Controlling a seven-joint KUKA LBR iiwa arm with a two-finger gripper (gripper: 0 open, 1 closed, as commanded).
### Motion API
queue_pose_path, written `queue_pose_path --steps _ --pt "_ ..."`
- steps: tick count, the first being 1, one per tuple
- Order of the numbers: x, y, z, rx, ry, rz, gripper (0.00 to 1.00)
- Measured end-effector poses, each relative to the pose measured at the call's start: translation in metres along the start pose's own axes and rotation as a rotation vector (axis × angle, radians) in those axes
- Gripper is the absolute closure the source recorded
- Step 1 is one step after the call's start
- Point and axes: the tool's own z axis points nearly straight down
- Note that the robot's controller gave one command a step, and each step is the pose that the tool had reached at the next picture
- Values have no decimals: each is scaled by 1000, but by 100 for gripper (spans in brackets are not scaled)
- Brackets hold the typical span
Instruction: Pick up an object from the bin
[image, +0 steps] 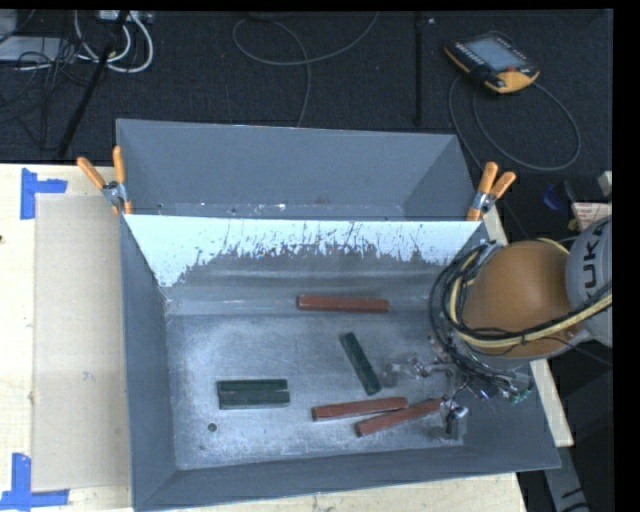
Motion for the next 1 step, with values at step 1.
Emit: queue_pose_path --steps 1 --pt "-2 65 10 0 -2 -159 100"
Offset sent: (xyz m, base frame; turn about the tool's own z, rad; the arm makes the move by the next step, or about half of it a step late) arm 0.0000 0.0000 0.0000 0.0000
